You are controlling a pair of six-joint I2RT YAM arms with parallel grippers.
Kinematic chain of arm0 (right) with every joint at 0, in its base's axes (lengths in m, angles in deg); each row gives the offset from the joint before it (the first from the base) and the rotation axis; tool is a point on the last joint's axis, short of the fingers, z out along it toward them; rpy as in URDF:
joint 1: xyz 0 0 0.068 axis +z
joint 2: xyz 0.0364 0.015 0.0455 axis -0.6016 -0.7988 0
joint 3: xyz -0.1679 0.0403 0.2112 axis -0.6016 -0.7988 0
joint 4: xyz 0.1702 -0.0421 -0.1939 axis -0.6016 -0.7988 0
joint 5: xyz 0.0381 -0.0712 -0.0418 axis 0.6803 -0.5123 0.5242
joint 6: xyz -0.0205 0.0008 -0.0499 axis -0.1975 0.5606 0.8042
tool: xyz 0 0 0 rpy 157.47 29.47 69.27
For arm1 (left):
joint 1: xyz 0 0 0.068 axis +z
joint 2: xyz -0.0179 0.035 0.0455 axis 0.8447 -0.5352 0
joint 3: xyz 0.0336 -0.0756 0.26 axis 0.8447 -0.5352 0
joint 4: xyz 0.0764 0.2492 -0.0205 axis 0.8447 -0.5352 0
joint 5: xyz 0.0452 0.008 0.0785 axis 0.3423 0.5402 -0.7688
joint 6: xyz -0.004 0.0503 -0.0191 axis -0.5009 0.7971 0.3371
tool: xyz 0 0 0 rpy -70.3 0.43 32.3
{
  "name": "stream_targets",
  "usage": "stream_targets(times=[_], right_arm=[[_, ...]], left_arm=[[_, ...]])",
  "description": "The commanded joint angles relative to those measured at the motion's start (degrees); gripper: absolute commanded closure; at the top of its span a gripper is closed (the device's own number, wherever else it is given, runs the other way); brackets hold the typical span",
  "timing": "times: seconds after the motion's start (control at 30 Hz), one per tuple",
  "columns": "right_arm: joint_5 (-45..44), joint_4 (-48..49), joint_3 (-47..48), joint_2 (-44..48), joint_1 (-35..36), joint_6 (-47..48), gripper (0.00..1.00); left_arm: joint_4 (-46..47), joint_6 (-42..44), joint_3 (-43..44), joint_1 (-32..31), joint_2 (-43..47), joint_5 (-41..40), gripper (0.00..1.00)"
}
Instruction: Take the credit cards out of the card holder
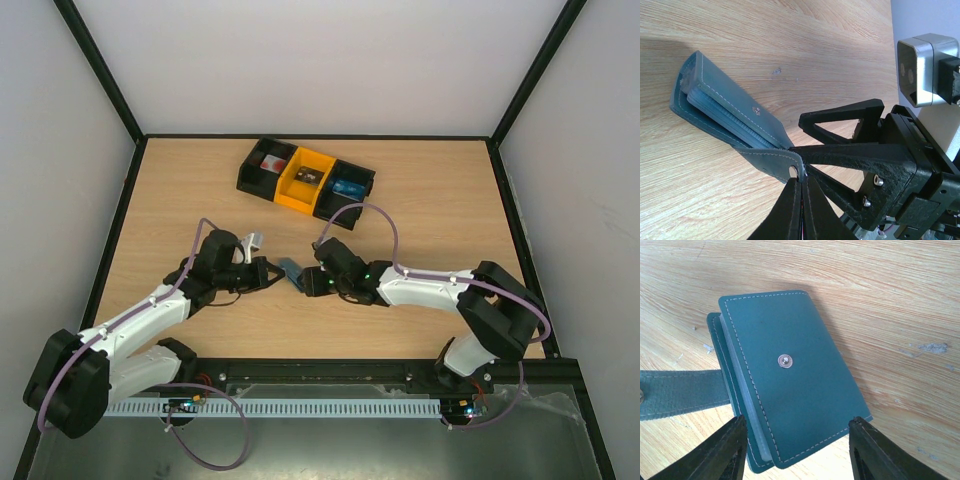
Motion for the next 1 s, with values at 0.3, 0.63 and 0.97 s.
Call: stream_targets(times=[0.3, 0.63, 0.97], right_arm=[[1.64, -0.59, 1.89, 0.19, 0.24, 4.4, 0.43], [-2.08, -1.01, 1.67, 0.14, 0.3, 4.41, 0.66], [-5.29, -1.41, 1.19, 1.13, 0.32, 4.43, 0.84]], left_arm=[[-0.2, 0.9, -0.54, 0.23, 0.45, 0.43, 0.98], [-0.67, 1.18, -0.84, 0.24, 0.64, 0.44, 0.98], [-1.4, 1.18, -1.7, 0.32, 1.9, 0.18, 0.98]])
